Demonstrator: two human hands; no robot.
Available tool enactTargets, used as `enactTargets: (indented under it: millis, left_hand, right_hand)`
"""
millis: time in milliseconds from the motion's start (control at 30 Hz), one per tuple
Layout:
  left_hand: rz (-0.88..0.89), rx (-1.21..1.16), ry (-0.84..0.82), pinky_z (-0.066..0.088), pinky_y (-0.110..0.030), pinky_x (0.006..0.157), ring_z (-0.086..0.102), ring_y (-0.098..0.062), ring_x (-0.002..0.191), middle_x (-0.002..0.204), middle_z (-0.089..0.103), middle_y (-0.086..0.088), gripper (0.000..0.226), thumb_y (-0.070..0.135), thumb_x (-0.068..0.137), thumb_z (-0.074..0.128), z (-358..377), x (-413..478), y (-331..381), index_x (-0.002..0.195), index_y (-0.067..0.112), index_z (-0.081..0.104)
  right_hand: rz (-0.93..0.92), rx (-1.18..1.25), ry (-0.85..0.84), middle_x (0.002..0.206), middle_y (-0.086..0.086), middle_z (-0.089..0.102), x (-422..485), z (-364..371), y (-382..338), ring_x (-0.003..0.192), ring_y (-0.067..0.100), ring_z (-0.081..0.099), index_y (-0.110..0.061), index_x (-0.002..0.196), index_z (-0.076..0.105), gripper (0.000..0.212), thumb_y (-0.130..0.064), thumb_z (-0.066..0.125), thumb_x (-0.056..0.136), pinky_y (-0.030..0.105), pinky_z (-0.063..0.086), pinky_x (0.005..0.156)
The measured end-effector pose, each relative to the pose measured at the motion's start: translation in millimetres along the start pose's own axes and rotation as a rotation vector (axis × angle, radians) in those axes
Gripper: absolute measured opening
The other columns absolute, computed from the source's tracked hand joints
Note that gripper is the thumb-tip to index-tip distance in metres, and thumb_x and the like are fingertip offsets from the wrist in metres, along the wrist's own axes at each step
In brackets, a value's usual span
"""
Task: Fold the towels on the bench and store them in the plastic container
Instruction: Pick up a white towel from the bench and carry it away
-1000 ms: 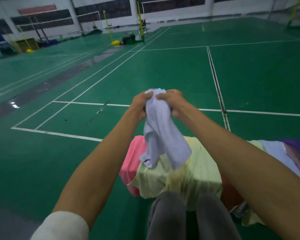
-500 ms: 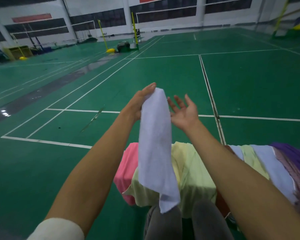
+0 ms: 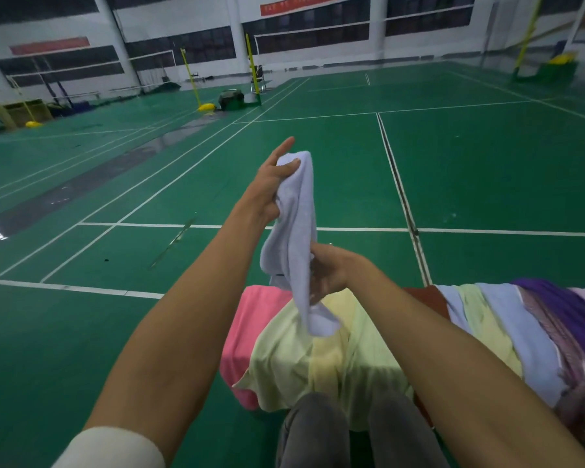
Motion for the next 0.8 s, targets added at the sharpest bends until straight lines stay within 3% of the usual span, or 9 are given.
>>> enactTargets:
  millis: [100,200,233,333,367,500,600,700,800]
  left_hand:
    - [0.019,0.045,-0.039,0.060,-0.031,0.064,0.069,-0.021,0.076,0.130,0.059,-0.022,0.060,-0.009,0.098,0.053,6,-2,8,0.149,0.021,0.048]
    - [0.025,0.090,0.012,0.058,-0.028,0.060,0.068,-0.018,0.068,0.121,0.060,-0.020,0.061,-0.017,0.095,0.048,-10,-4,14,0.147,0.016,0.049]
    - [0.019,0.119,0.048,0.059,-0.030,0.062,0.069,-0.019,0.072,0.123,0.059,-0.019,0.063,-0.018,0.093,0.047,-21,-4,15,0.147,0.016,0.049]
    - [-0.084,0.336,0.184,0.062,-0.041,0.076,0.065,-0.032,0.109,0.144,0.048,-0.018,0.074,-0.022,0.085,0.043,-67,3,11,0.146,0.020,0.051]
    - [-0.127,0.427,0.238,0.061,-0.043,0.079,0.061,-0.036,0.116,0.148,0.045,-0.017,0.074,-0.021,0.084,0.043,-84,4,10,0.144,0.020,0.053]
    - [-0.075,0.411,0.476,0.059,-0.043,0.087,0.064,-0.037,0.112,0.133,0.059,-0.018,0.066,-0.012,0.071,0.051,-130,2,16,0.128,0.019,0.063]
    - [-0.089,0.280,0.560,0.060,-0.035,0.072,0.068,-0.029,0.092,0.115,0.067,-0.013,0.046,0.005,0.070,0.066,-136,-5,7,0.115,0.013,0.068]
    - [-0.076,0.267,0.572,0.052,-0.029,0.065,0.062,-0.020,0.079,0.105,0.068,-0.009,0.025,0.025,0.089,0.072,-129,-5,1,0.110,0.012,0.069]
    - [0.055,0.227,0.571,0.058,-0.034,0.079,0.063,-0.021,0.090,0.113,0.068,-0.010,0.028,0.008,0.095,0.062,-126,2,5,0.121,0.019,0.066]
  right_hand:
    - [-0.259,0.347,0.058,0.103,0.010,0.073,-8,8,-28,0.100,0.027,0.069,-0.009,0.106,0.068,0.025,-0.032,0.064,0.095,0.040,0.056,0.092]
    - [-0.472,0.686,0.108,0.097,0.013,0.073,-20,-8,-60,0.099,0.027,0.067,-0.005,0.095,0.070,0.011,-0.012,0.064,0.089,0.041,0.053,0.101]
    - [-0.500,0.658,0.179,0.094,0.015,0.072,-29,-15,-65,0.097,0.028,0.066,-0.003,0.091,0.069,0.009,-0.008,0.063,0.087,0.041,0.054,0.100]
    - [-0.561,0.567,0.354,0.060,0.007,0.060,-50,-45,-84,0.060,0.021,0.058,-0.008,0.069,0.062,0.016,-0.002,0.065,0.084,0.030,0.056,0.066]
    - [-0.594,0.545,0.400,0.061,0.006,0.059,-62,-54,-93,0.058,0.020,0.056,-0.010,0.068,0.062,0.017,-0.002,0.068,0.082,0.030,0.054,0.063]
    - [-0.834,0.682,0.562,0.082,0.011,0.063,-101,-103,-131,0.073,0.025,0.060,-0.012,0.084,0.064,0.029,-0.002,0.080,0.062,0.037,0.058,0.073]
    - [-0.740,0.564,0.566,0.076,0.013,0.056,-109,-110,-126,0.065,0.025,0.056,-0.009,0.082,0.055,0.022,0.006,0.069,0.075,0.032,0.053,0.059]
    - [-0.723,0.482,0.545,0.082,0.012,0.054,-119,-108,-133,0.069,0.024,0.055,-0.007,0.094,0.055,0.024,0.015,0.059,0.083,0.034,0.052,0.065]
    - [-0.881,0.549,0.518,0.097,0.016,0.060,-142,-113,-164,0.077,0.024,0.059,-0.008,0.123,0.051,0.050,0.013,0.066,0.080,0.032,0.054,0.066]
Point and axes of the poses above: each hand's wrist, its own x-axis towards the middle knuckle, its own z-axis out of the palm, y = z × x, the point moved 9 cm from there along x, towards the middle knuckle
